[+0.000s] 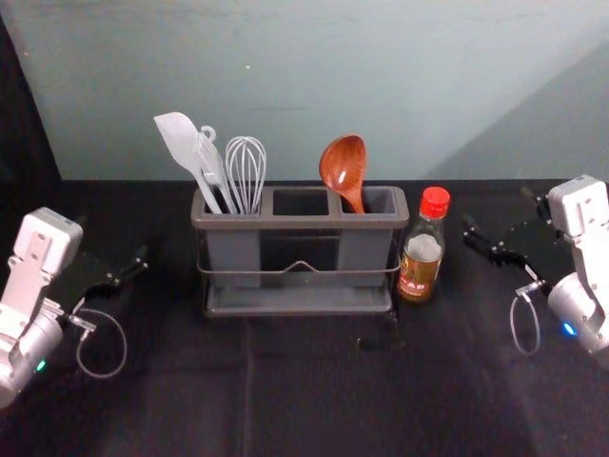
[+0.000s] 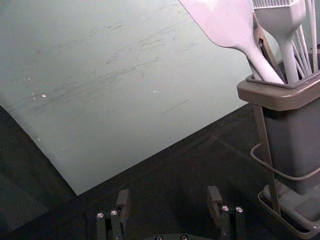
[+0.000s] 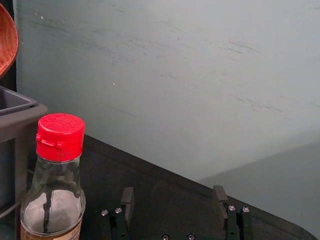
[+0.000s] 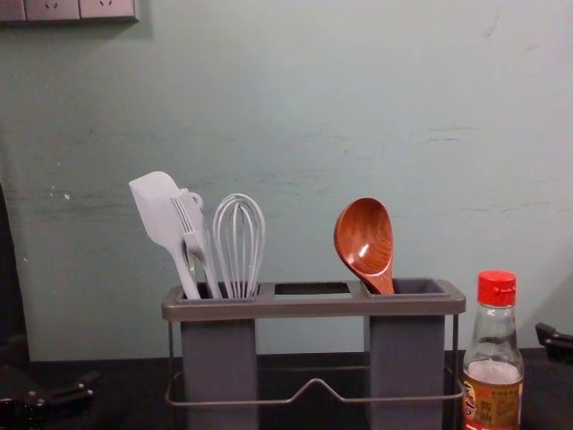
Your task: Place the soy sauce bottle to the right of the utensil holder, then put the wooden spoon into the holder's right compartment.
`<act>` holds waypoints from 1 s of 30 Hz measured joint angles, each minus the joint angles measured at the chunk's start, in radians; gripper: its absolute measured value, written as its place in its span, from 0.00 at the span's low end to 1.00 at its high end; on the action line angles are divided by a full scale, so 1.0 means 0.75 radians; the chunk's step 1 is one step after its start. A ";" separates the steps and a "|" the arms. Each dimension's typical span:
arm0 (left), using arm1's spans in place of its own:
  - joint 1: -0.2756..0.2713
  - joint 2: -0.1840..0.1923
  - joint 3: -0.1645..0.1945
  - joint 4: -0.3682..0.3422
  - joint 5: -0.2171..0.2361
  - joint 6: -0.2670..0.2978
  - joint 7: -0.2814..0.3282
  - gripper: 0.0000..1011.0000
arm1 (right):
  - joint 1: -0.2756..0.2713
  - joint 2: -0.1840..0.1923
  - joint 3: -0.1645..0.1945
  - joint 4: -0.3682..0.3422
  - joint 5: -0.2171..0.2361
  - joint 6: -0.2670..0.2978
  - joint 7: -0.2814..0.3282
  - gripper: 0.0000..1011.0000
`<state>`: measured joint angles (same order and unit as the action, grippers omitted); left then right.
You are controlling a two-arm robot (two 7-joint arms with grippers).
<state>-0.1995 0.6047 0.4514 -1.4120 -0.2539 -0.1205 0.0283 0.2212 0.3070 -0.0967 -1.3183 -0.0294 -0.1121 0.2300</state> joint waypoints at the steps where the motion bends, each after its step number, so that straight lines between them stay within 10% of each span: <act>1: 0.000 0.000 0.000 0.000 0.000 0.000 0.000 1.00 | 0.000 0.000 0.000 0.000 0.000 0.000 0.000 0.99; 30: 0.000 0.000 0.000 0.000 0.000 0.000 0.000 1.00 | -0.002 0.000 0.003 -0.001 0.000 0.002 0.001 0.99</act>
<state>-0.1995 0.6047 0.4514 -1.4120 -0.2539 -0.1206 0.0283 0.2196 0.3072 -0.0945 -1.3188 -0.0291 -0.1102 0.2307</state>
